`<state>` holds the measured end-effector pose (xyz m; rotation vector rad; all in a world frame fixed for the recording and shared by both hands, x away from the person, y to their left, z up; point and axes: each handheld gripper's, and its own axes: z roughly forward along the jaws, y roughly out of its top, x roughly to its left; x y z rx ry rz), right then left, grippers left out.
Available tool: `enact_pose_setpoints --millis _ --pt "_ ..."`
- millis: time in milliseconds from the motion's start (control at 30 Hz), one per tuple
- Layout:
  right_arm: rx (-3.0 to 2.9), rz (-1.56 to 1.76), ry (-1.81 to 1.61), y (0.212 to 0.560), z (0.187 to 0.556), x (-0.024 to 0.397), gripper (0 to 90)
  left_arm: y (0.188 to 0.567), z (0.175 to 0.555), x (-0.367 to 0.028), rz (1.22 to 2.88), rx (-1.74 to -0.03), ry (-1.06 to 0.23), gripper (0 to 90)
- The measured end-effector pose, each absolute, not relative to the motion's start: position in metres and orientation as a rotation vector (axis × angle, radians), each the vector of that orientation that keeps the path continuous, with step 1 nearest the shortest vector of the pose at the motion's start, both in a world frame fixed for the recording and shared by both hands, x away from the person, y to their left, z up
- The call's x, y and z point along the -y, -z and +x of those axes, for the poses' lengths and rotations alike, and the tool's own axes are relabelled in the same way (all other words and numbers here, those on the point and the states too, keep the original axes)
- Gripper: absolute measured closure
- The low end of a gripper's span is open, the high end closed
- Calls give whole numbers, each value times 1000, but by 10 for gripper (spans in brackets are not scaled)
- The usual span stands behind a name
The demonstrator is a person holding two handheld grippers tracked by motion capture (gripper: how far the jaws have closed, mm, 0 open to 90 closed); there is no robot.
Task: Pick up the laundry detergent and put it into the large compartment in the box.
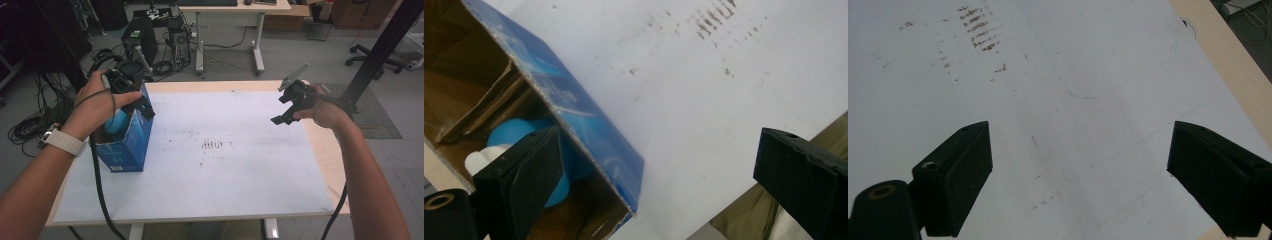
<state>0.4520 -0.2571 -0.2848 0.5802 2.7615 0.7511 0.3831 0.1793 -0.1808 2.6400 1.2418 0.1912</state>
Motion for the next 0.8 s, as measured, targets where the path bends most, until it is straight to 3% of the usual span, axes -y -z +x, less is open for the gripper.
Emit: enact_pose_setpoints --millis 800 --pt "-2777 579 -744 287 453 252 109 171 382 -138 2785 -834 -111 67"
